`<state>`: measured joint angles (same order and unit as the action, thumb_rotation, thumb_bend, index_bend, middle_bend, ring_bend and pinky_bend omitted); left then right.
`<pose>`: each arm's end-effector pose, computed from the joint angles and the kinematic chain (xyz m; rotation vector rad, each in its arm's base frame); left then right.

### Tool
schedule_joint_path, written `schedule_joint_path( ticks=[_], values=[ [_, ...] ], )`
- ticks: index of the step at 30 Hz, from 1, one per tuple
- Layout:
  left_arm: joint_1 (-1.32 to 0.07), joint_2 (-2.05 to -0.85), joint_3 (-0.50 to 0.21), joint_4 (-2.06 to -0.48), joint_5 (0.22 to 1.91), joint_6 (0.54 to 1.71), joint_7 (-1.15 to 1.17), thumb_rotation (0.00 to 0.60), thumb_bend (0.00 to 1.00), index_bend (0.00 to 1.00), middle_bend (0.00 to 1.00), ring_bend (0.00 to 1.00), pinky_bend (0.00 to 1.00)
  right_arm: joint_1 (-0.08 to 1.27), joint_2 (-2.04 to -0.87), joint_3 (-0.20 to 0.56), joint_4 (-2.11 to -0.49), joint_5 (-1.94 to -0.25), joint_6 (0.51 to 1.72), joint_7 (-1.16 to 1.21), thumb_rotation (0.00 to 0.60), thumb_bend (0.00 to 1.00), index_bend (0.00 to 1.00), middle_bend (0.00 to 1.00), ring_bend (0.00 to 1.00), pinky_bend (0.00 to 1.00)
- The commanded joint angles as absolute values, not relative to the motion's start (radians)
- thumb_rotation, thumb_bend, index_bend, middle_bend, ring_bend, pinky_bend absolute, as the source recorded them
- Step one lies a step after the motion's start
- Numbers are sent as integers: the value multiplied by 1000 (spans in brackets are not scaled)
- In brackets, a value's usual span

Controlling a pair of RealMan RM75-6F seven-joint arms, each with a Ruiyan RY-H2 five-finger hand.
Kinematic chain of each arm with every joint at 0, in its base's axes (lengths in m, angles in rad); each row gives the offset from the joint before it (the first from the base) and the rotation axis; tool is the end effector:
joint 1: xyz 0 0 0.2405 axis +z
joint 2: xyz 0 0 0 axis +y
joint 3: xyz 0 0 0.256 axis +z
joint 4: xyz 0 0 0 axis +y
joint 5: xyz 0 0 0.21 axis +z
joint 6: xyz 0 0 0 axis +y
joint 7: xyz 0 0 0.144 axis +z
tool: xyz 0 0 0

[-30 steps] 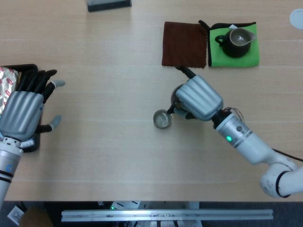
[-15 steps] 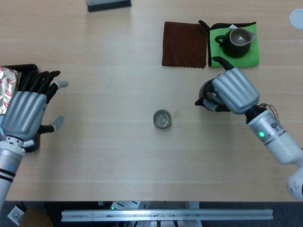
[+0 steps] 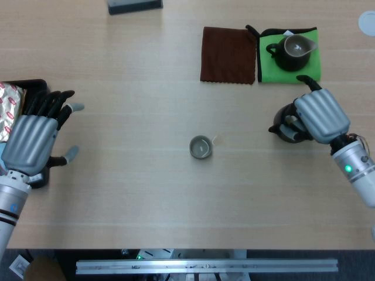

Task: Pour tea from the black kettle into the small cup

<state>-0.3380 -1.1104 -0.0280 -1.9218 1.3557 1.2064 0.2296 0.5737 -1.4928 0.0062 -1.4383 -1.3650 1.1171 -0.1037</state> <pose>-0.2227 0.2251 0.1010 -1.6775 -1.0705 -0.8933 -0.2143 -0.2913 -0.0003 1.8611 -0.9797 0.9663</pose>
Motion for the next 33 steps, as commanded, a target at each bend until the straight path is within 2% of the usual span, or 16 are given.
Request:
schedule_joint_path(
  ticks=[1,33],
  values=[
    [-338,-1113,-28,-1919,1353,1205,231,600,269,197,89,78,56,564,-1504,5,-1417,-1367,1108,-90,600,223,1000,1000,930,143],
    [-346,-1135,-28,-1890,1330,1184,229,600,269,197,89,78,56,519,-1605,22,-1281,-1398,1058,2,600,219,1000,982,910,145]
  ],
)
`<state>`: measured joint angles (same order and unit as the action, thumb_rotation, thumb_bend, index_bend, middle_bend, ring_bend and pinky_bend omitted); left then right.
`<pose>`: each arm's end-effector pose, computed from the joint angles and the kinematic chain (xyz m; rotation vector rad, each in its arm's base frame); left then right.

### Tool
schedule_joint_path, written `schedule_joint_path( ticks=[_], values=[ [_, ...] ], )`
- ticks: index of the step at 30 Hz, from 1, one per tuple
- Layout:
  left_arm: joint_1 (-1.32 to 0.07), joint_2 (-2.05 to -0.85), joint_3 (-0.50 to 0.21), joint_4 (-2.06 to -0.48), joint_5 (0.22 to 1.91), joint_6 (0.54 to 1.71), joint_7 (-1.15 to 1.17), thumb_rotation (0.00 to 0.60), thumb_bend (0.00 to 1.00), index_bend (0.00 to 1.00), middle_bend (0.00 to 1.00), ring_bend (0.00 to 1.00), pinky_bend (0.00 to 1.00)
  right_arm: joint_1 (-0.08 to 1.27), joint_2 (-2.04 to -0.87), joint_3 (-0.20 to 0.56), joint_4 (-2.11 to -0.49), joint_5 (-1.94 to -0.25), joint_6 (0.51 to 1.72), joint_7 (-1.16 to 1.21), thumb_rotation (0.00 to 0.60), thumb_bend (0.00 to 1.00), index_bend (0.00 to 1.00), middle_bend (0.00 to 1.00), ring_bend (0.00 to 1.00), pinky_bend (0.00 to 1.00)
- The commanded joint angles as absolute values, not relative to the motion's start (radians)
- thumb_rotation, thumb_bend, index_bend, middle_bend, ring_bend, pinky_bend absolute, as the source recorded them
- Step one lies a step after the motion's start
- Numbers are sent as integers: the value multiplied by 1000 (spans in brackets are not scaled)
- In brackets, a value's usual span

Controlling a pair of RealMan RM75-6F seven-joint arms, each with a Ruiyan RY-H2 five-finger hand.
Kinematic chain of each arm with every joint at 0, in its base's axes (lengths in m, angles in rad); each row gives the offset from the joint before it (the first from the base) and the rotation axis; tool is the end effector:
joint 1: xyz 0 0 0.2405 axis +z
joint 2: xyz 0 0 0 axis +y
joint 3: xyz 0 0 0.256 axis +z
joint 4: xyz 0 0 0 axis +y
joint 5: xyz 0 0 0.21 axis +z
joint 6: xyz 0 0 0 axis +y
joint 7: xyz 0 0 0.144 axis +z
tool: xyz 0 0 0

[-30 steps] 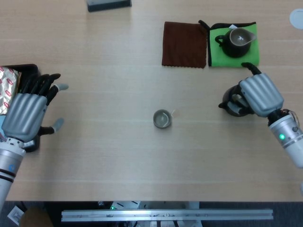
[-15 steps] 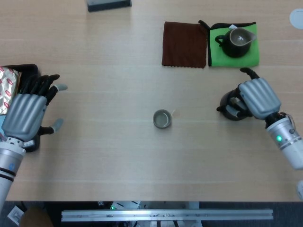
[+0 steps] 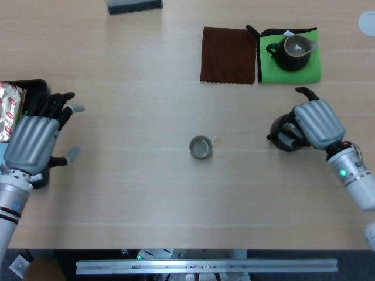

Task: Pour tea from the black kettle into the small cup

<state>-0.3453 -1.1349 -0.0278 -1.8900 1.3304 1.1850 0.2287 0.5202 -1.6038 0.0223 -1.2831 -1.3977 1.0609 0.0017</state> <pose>-0.2292 0.2278 0.0933 -1.6784 -1.0915 -0.8667 -0.2371 -0.2852 -0.0309 1.8318 -1.0989 0.9463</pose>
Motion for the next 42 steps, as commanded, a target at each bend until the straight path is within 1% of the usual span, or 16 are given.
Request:
schedule_joint_path(
  ticks=[1,11,14,18,21,24,27,29,35,39,42],
  values=[
    [-346,-1135,-28,-1890,1329,1184,230,600,269,197,89,78,56,519,-1605,22,-1280,-1399,1055,2,600,219,1000,981,909,145],
    [-346,-1136,-28,-1889,1328,1184,229,600,269,197,88,78,56,515,-1591,23,-1295,-1405,1038,1,600,199,1000,938,871,134],
    [-347,-1136,-30,-1890,1328,1185,228,600,269,197,88,78,56,515,-1583,22,-1304,-1410,1034,10,600,144,1000,919,854,119],
    [-348,-1137,-29,-1890,1329,1184,229,600,269,197,87,78,56,515,-1577,25,-1308,-1411,1027,15,600,39,1000,907,844,106],
    [-348,-1138,-28,-1891,1329,1184,231,600,269,197,87,78,56,515,-1574,28,-1310,-1410,1024,20,600,1,1000,905,842,99],
    [-349,-1138,-30,-1890,1327,1184,231,600,269,197,87,78,56,517,-1570,32,-1315,-1411,1020,30,587,0,1000,903,840,86],
    [-349,-1138,-30,-1890,1327,1184,232,600,269,197,87,78,56,518,-1563,32,-1322,-1415,1016,41,540,0,999,895,831,71],
    [-349,-1139,-29,-1890,1326,1183,233,600,269,197,87,78,56,519,-1559,32,-1324,-1418,1015,41,519,0,990,883,821,63],
    [-351,-1139,-28,-1890,1320,1177,235,600,269,197,87,78,56,524,-1544,29,-1340,-1414,995,18,512,0,943,841,783,55],
    [-353,-1140,-28,-1890,1318,1174,234,600,269,196,87,78,56,530,-1533,29,-1356,-1400,972,-8,502,0,918,808,742,30],
    [-353,-1141,-28,-1889,1316,1173,233,600,269,196,87,78,56,535,-1528,30,-1366,-1391,961,-34,472,0,903,778,695,12]
  ],
)
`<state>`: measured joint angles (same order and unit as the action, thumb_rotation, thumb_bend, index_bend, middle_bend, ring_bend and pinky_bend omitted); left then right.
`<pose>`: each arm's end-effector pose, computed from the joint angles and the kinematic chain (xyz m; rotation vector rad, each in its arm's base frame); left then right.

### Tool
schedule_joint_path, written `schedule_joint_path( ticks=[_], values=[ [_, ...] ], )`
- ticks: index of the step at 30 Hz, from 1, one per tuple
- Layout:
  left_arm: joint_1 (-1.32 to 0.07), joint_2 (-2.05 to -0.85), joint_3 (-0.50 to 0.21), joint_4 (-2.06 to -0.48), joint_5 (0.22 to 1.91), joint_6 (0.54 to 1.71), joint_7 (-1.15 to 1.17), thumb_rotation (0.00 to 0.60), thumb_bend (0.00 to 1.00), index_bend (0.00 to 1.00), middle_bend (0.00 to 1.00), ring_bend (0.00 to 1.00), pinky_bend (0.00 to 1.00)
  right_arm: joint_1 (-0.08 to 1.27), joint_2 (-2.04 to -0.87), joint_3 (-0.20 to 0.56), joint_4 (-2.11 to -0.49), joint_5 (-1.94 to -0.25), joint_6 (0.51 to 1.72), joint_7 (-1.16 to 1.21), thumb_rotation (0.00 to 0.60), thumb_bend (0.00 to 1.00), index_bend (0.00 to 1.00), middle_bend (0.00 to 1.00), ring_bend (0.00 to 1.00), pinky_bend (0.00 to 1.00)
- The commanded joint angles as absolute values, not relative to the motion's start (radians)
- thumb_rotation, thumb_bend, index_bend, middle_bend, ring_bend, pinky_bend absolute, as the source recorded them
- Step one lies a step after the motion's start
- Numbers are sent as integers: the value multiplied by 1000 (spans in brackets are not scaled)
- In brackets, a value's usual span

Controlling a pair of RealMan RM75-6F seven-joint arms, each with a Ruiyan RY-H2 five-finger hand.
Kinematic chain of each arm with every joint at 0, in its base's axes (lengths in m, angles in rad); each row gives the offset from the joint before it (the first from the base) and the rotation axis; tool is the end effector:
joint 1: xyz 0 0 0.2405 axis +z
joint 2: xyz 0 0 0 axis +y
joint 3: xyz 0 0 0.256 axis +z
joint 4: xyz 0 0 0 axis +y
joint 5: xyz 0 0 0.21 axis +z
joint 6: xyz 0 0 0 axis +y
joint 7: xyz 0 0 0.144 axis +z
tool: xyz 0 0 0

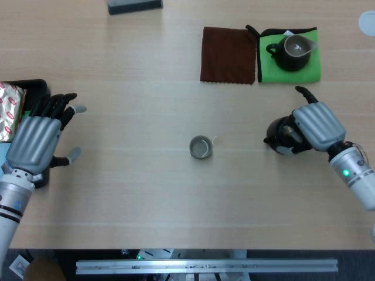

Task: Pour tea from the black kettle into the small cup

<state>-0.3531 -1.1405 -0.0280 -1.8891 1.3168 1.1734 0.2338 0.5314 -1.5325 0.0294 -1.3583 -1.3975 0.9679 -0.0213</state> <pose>-0.2289 0.2291 0.0903 -1.6843 -1.1017 -0.8581 -0.2365 -0.2841 -0.0236 1.9057 -1.1215 0.8719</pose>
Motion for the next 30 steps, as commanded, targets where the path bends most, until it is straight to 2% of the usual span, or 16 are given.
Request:
schedule_joint_path(
  ticks=[1,11,23,30],
  values=[
    [-353,-1141,-28,-1888,1316,1173,233,600,269,196,87,78,56,536,-1526,30,-1370,-1388,957,-42,462,0,893,764,674,9],
    [-353,-1140,-29,-1885,1314,1174,229,600,269,196,87,78,56,544,-1511,33,-1390,-1373,936,-72,444,0,776,643,523,4],
    [-354,-1138,-31,-1886,1311,1175,229,600,269,196,87,78,56,550,-1497,44,-1407,-1365,938,-84,443,0,693,570,451,4],
    [-355,-1132,-34,-1889,1310,1178,230,600,269,196,87,78,56,553,-1476,46,-1429,-1366,940,-99,443,0,549,454,344,1]
  ],
)
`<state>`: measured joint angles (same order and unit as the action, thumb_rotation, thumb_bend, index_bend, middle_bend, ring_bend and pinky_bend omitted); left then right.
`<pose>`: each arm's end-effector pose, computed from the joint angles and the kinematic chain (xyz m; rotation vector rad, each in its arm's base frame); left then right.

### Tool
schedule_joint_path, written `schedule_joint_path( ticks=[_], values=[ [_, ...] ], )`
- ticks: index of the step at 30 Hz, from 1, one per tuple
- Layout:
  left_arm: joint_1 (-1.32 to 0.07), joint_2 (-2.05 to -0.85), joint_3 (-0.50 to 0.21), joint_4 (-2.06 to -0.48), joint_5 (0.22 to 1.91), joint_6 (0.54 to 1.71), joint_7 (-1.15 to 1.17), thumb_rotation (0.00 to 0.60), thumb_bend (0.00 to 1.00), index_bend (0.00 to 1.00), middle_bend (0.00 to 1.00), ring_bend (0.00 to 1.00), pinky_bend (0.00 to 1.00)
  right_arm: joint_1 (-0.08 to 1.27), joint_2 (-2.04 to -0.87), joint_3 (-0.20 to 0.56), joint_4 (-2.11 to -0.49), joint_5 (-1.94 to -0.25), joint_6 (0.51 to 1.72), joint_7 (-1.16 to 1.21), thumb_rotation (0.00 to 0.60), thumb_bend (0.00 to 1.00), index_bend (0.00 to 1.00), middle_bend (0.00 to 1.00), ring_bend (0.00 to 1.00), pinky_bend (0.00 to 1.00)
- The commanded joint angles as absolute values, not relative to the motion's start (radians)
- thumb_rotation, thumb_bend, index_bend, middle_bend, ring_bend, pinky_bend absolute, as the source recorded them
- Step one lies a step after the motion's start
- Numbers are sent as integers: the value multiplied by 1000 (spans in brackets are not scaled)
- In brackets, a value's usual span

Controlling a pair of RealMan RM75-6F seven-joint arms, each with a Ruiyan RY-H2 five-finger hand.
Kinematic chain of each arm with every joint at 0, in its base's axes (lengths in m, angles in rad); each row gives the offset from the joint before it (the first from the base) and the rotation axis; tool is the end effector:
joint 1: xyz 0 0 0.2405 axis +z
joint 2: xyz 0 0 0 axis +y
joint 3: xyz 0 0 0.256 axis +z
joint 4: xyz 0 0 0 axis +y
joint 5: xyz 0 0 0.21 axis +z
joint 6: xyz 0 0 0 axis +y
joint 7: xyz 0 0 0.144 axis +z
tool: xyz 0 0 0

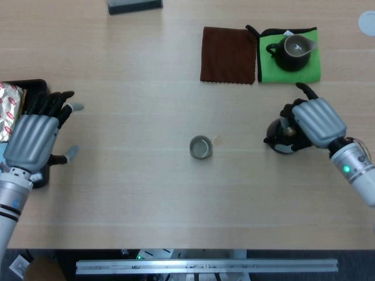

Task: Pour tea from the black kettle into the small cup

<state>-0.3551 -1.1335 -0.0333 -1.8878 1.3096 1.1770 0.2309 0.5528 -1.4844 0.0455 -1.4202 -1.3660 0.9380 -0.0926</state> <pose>-0.2298 0.2315 0.0937 -1.6731 -1.0958 -0.8584 -0.2286 -0.2899 -0.0133 1.9340 -1.0763 0.8357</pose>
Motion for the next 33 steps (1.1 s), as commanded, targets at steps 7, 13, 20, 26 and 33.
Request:
schedule_joint_path(
  ticks=[7,13,20,26,33],
  values=[
    [-351,-1126,-41,-1892,1316,1193,220,600,269,196,87,78,56,545,-1425,54,-1490,-1381,981,-121,444,0,337,288,194,0],
    [-337,-1115,-40,-1888,1337,1221,201,600,269,196,87,78,56,501,-1348,60,-1561,-1415,1091,-149,550,0,308,267,179,0],
    [-297,-1116,-33,-1848,1377,1288,164,600,269,196,89,78,56,401,-1247,52,-1628,-1433,1264,-213,600,7,307,268,179,0],
    [-253,-1137,-34,-1813,1406,1372,156,600,269,196,94,78,56,298,-1178,31,-1655,-1448,1402,-232,600,8,307,269,179,0],
    [-207,-1144,-33,-1783,1423,1450,195,600,269,196,95,78,56,176,-1135,4,-1648,-1441,1527,-202,600,16,308,269,179,0]
  ],
)
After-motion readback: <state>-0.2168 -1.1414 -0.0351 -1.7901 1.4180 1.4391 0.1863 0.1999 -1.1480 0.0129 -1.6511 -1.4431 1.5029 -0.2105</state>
